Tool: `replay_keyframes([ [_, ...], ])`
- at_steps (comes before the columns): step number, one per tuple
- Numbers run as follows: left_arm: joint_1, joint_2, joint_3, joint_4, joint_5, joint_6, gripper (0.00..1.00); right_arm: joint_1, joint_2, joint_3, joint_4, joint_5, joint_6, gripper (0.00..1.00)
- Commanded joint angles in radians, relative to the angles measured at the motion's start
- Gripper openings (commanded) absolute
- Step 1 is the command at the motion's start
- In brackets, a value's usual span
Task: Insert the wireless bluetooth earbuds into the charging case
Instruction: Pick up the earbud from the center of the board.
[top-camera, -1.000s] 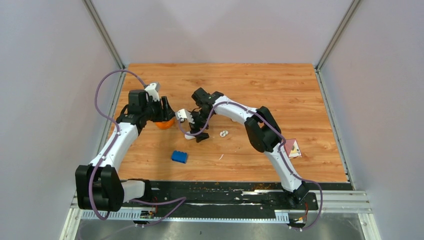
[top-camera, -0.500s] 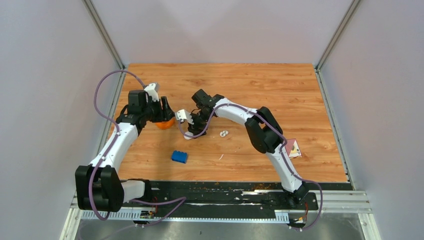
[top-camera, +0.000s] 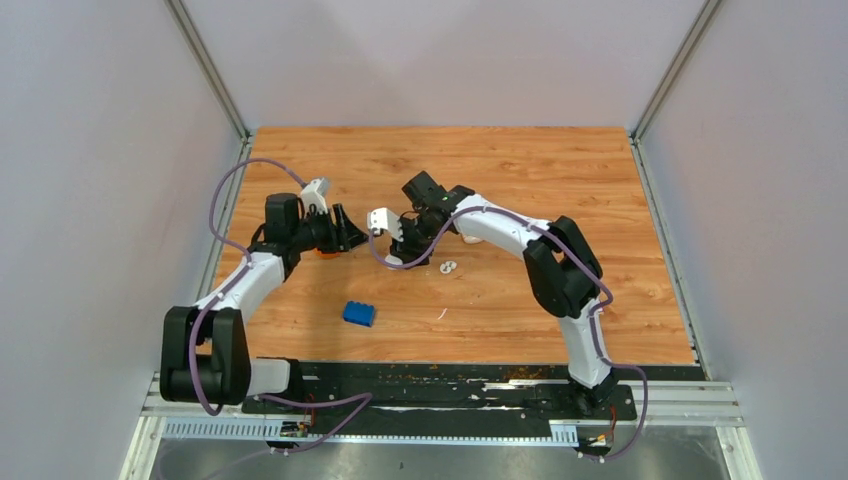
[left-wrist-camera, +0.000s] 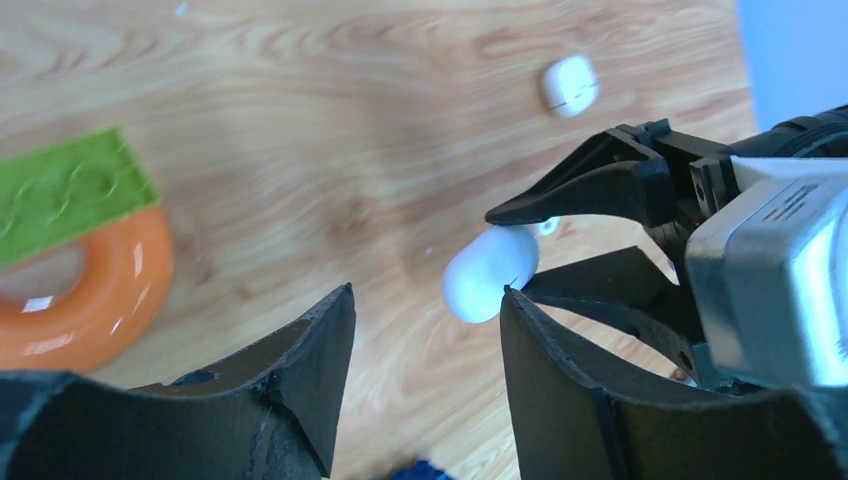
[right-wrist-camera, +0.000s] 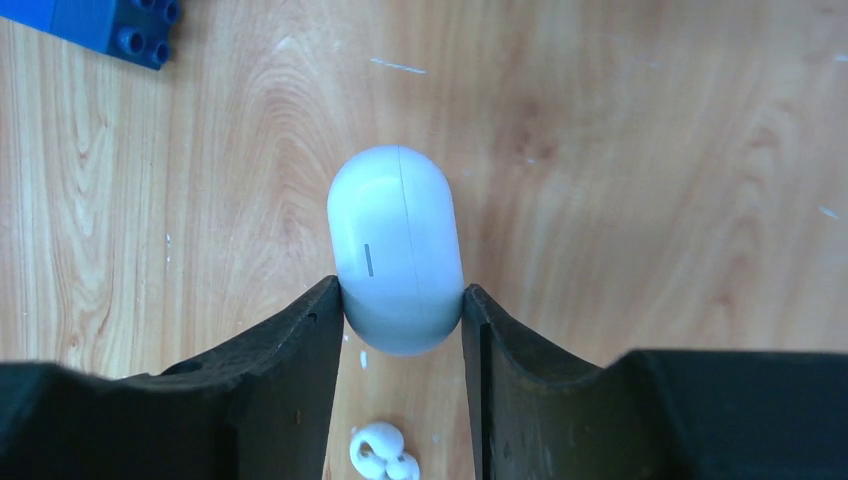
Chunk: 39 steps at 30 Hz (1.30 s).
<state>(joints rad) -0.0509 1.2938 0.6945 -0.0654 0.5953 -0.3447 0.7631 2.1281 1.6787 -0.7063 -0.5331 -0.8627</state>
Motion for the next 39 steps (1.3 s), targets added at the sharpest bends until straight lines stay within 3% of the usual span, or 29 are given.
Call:
replay_keyframes([
  [1, 0.005, 0.046, 0.017, 0.26, 0.193, -0.088, 0.62, -0.013, -0.116, -0.007, 0.074, 0.037, 0.082, 0.34],
  [12, -0.044, 0.172, 0.075, 0.401, 0.364, -0.169, 0.57, -0.021, -0.169, 0.045, 0.115, 0.075, 0.167, 0.34],
  [17, -0.064, 0.208, 0.116, 0.339, 0.355, -0.142, 0.56, -0.027, -0.174, 0.061, 0.122, 0.07, 0.18, 0.34],
  [25, -0.064, 0.254, 0.137, 0.371, 0.323, -0.198, 0.58, -0.03, -0.209, 0.042, 0.126, 0.074, 0.18, 0.34],
  [30, -0.075, 0.286, 0.156, 0.385, 0.372, -0.213, 0.58, -0.037, -0.22, 0.04, 0.139, 0.077, 0.2, 0.33],
  [39, -0.099, 0.362, 0.188, 0.519, 0.512, -0.343, 0.41, -0.038, -0.195, 0.064, 0.148, 0.08, 0.201, 0.33],
])
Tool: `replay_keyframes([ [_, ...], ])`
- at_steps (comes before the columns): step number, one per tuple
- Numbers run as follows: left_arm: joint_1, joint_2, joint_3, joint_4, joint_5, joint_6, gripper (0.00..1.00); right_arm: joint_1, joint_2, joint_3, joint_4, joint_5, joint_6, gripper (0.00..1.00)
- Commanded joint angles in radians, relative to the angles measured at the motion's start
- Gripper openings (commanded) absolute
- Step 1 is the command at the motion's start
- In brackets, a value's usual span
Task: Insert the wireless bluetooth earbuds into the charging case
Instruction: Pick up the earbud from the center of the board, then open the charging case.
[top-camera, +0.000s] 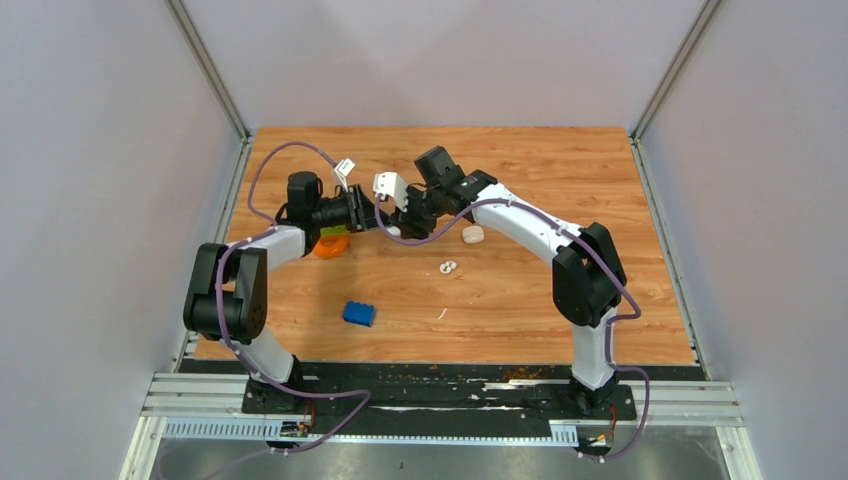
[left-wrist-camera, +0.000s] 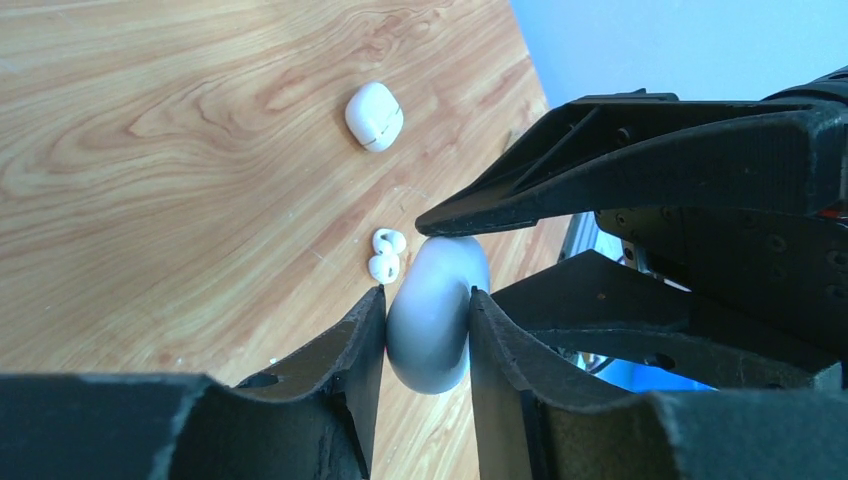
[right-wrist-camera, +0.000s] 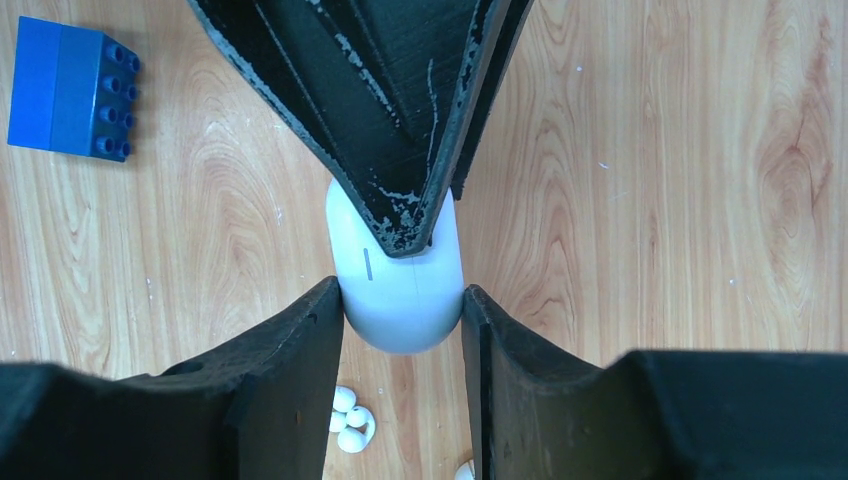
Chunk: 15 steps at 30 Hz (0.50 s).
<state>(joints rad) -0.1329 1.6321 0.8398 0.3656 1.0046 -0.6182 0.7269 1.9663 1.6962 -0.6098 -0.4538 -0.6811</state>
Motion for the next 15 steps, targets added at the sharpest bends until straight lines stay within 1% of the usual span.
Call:
replay_keyframes([
  [1, -0.017, 0.031, 0.048, 0.09, 0.112, -0.078, 0.39, -0.003, -0.034, 0.046, 0.051, 0.002, 0.021, 0.33],
  [3, -0.017, 0.043, 0.054, 0.105, 0.132, -0.097, 0.39, -0.002, -0.034, 0.041, 0.054, 0.005, 0.024, 0.33],
  [6, -0.021, 0.052, 0.062, 0.111, 0.141, -0.105, 0.48, -0.003, -0.038, 0.035, 0.059, 0.011, 0.024, 0.33],
  [9, -0.027, 0.067, 0.094, 0.033, 0.138, -0.062, 0.51, -0.002, -0.044, 0.035, 0.068, 0.018, 0.027, 0.34],
  [11, -0.03, 0.092, 0.13, -0.099, 0.14, 0.001, 0.52, -0.002, -0.048, 0.032, 0.082, 0.028, 0.026, 0.33],
  [12, -0.03, 0.101, 0.143, -0.125, 0.145, 0.012, 0.51, -0.003, -0.049, 0.033, 0.085, 0.034, 0.025, 0.33],
  [15, -0.035, 0.105, 0.145, -0.097, 0.162, -0.01, 0.48, -0.003, -0.045, 0.035, 0.088, 0.048, 0.021, 0.33],
])
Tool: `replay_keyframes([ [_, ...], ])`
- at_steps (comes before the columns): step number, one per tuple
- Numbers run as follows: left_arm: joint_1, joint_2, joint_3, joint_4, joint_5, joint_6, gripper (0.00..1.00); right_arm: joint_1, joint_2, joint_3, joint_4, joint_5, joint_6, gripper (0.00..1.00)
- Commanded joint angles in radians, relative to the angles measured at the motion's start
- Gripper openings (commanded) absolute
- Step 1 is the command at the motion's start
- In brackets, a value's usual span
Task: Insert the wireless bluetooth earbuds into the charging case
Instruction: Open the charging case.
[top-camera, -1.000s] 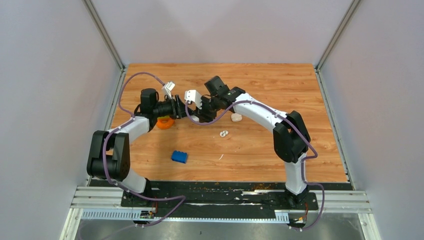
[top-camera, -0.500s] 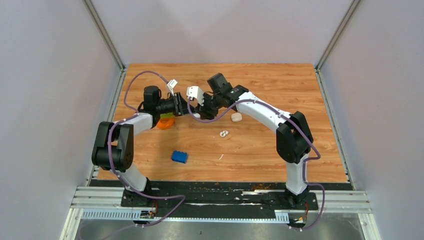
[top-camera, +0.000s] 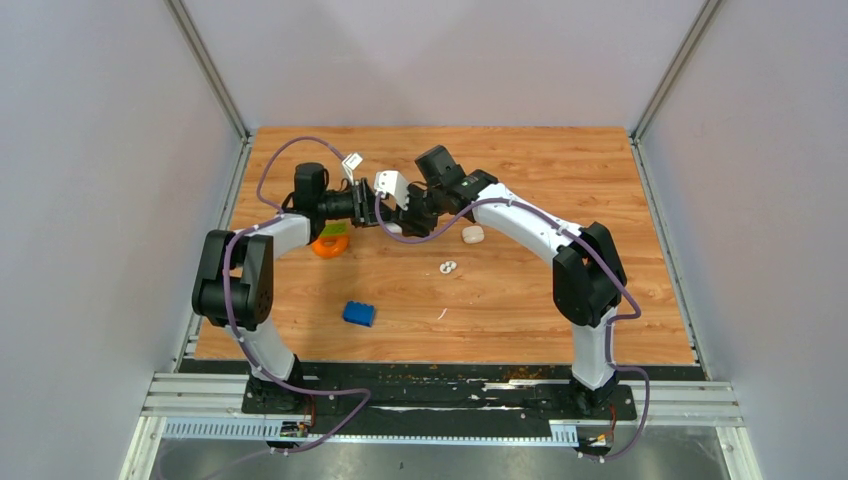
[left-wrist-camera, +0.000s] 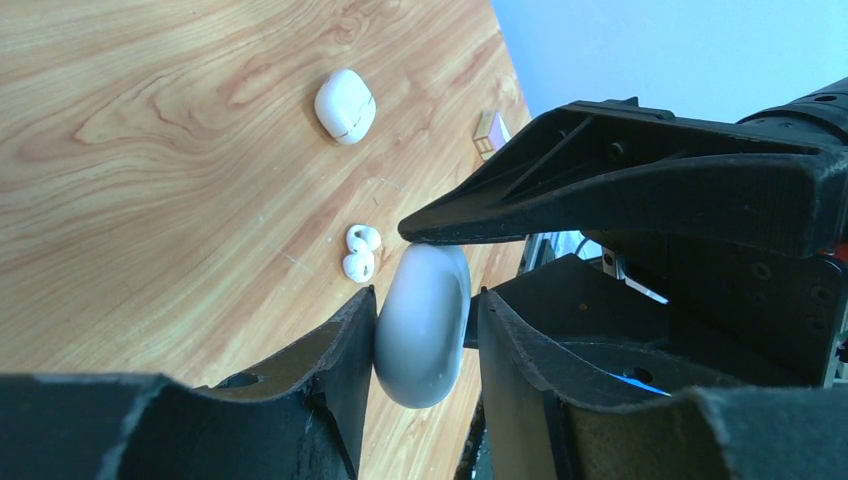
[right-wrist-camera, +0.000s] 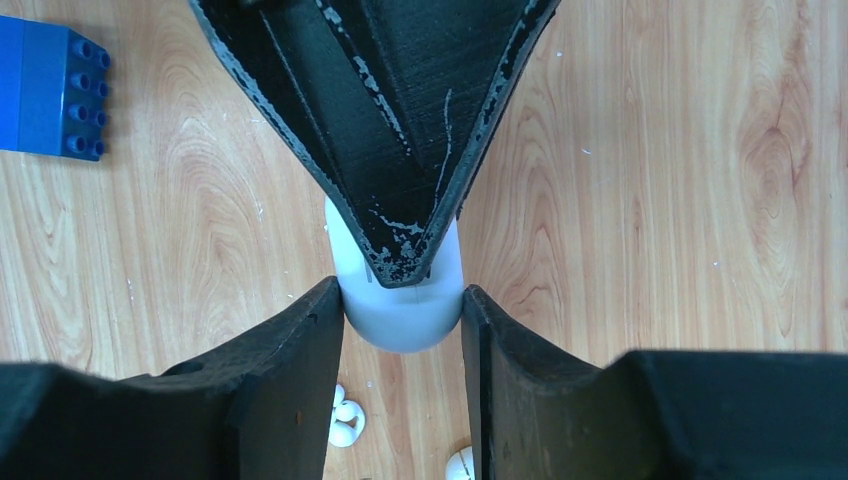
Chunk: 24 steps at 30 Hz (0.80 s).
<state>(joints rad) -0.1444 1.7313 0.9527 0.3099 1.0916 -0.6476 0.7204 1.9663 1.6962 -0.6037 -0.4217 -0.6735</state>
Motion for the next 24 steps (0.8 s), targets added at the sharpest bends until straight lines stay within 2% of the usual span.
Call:
replay_keyframes([
  [1, -0.025, 0.005, 0.031, -0.033, 0.077, 0.016, 0.48, 0.004, -0.044, 0.033, 0.082, 0.02, 0.011, 0.33],
  [8, -0.027, 0.017, 0.041, -0.039, 0.091, 0.011, 0.42, 0.004, -0.046, 0.024, 0.093, 0.035, 0.016, 0.35],
  [10, -0.029, 0.019, 0.043, -0.028, 0.098, 0.006, 0.34, 0.005, -0.047, 0.024, 0.095, 0.029, 0.021, 0.42],
  [14, -0.03, 0.013, 0.036, 0.024, 0.103, -0.02, 0.19, 0.003, -0.06, 0.014, 0.039, -0.02, -0.035, 0.64],
  [18, -0.03, 0.002, 0.026, 0.077, 0.106, -0.045, 0.16, -0.031, -0.123, -0.04, -0.033, -0.129, -0.066, 0.79],
  [21, -0.031, -0.028, 0.016, 0.137, 0.107, -0.051, 0.15, -0.096, -0.196, -0.063, -0.098, -0.22, -0.017, 0.97],
  [24, -0.03, -0.084, -0.015, 0.237, 0.096, -0.018, 0.15, -0.196, -0.252, -0.036, -0.155, -0.303, 0.09, 1.0],
])
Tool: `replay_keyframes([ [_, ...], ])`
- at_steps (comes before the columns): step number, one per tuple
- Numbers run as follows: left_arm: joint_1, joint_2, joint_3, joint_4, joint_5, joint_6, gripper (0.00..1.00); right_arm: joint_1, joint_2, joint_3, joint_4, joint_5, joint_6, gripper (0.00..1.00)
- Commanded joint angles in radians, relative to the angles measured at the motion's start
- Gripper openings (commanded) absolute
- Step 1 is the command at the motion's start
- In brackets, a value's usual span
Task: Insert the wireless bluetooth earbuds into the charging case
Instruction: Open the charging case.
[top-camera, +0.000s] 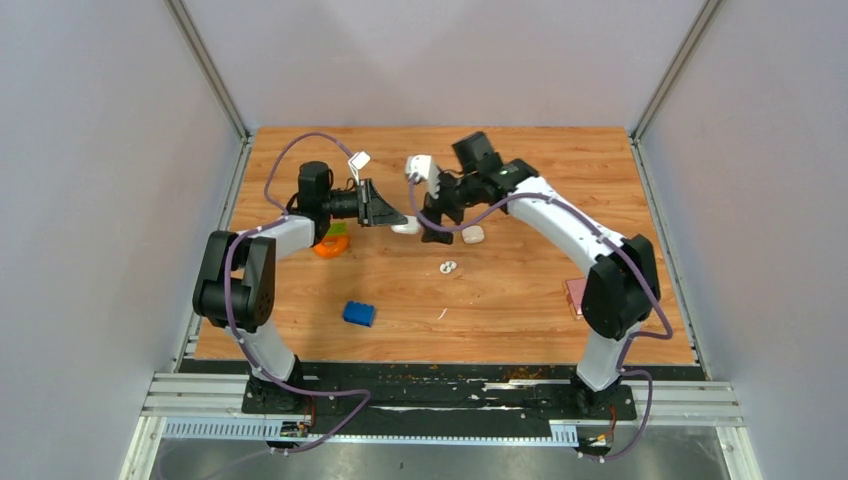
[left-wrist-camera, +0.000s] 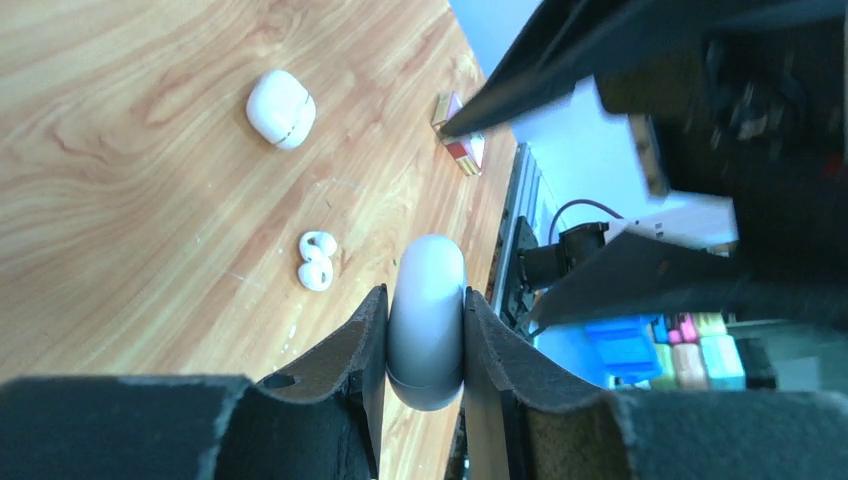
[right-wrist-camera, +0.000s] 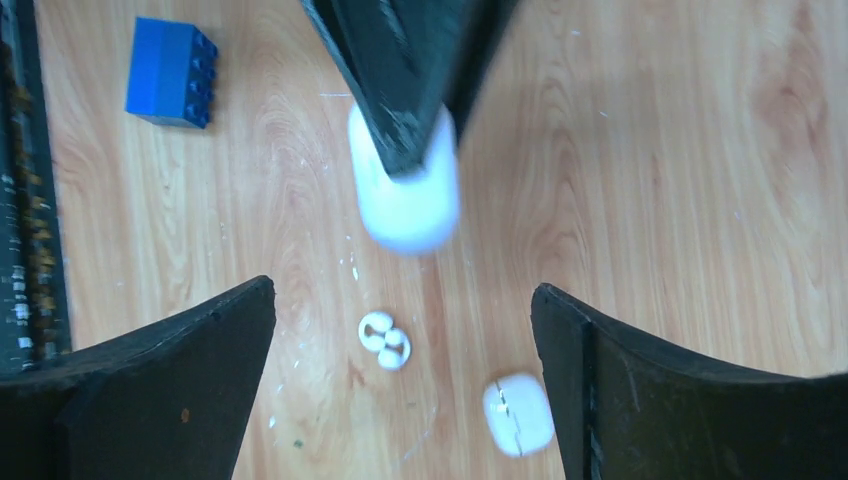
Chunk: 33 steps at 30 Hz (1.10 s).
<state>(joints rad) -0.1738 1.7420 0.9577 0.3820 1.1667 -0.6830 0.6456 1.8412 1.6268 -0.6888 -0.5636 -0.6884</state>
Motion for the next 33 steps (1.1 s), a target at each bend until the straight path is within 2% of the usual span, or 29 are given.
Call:
replay_keyframes([
  [1, -0.003, -0.118, -0.03, 0.186, 0.01, 0.053, 0.15, -0.168, -0.132, 0.059, -0.095, -0.248, 0.144, 1.0],
  [3, -0.01, -0.173, -0.05, 0.209, -0.017, 0.153, 0.16, -0.245, -0.111, 0.137, -0.173, -0.42, 0.179, 0.99],
  [5, -0.033, -0.235, -0.063, 0.215, -0.033, 0.267, 0.16, -0.28, -0.053, 0.276, -0.385, -0.519, 0.087, 0.88],
  [7, -0.066, -0.282, -0.056, 0.174, -0.038, 0.388, 0.17, -0.278, 0.014, 0.424, -0.645, -0.544, -0.121, 0.72],
  [8, -0.085, -0.299, -0.049, 0.156, -0.042, 0.433, 0.18, -0.268, 0.032, 0.462, -0.727, -0.531, -0.211, 0.65],
  [9, -0.102, -0.313, -0.046, 0.151, -0.048, 0.463, 0.18, -0.262, 0.029, 0.463, -0.746, -0.508, -0.235, 0.62],
  [13, -0.157, -0.34, -0.056, 0.231, -0.069, 0.484, 0.19, -0.233, -0.033, 0.392, -0.702, -0.481, -0.243, 0.59],
  [20, -0.219, -0.344, -0.066, 0.343, -0.082, 0.457, 0.19, -0.159, -0.068, 0.374, -0.656, -0.409, -0.202, 0.6],
  [24, -0.232, -0.34, -0.068, 0.388, -0.091, 0.428, 0.19, -0.153, -0.06, 0.373, -0.639, -0.382, -0.17, 0.57],
  [31, -0.236, -0.331, -0.061, 0.391, -0.089, 0.417, 0.19, -0.141, -0.041, 0.375, -0.605, -0.369, -0.145, 0.43],
  [33, -0.236, -0.326, -0.058, 0.387, -0.086, 0.415, 0.19, -0.141, -0.031, 0.387, -0.606, -0.373, -0.144, 0.35],
])
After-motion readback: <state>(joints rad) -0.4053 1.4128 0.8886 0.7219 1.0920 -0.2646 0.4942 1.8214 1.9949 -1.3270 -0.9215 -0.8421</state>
